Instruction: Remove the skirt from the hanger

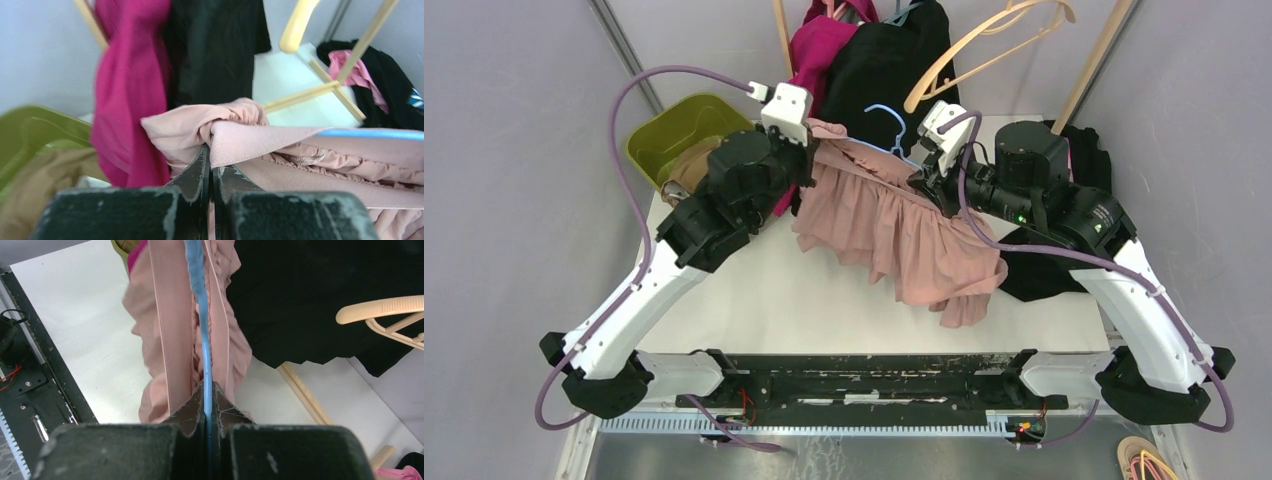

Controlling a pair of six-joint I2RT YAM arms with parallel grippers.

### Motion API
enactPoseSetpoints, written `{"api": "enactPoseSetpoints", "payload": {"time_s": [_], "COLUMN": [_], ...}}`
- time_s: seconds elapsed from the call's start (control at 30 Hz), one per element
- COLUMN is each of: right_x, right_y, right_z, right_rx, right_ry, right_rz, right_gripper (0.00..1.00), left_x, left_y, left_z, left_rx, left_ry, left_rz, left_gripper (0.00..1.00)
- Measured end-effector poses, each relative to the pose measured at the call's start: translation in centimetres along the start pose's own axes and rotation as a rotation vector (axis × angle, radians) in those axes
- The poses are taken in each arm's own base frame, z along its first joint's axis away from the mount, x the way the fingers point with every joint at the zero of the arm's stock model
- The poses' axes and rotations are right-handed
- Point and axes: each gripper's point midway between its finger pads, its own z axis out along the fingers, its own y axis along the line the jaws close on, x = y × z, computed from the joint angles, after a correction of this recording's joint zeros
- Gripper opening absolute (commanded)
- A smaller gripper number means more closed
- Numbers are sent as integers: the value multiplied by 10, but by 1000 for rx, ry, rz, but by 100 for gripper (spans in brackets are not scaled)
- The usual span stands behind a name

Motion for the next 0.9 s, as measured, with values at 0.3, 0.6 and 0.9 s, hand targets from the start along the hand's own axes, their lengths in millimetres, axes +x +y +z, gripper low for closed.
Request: {"api": "enactPoseSetpoints", "payload": {"time_s": [0.3, 0.6, 0.9], "right_x": [17, 32, 48], "right_y": [-1, -6, -8], "right_z": [8, -3, -20], "right_rx": [14, 45, 67], "right_ry": [41, 94, 159], "right_rz": [-27, -49, -67], "right_gripper": [1, 1, 1], "left_x": [-34, -3, 9], "left_y": [29, 66, 57], "left_z": [1, 45, 68], "left_rx": [-110, -128, -36], "left_ry": [-60, 31, 58], "left_rz": [107, 130, 128], "left_gripper": [3, 3, 3]}}
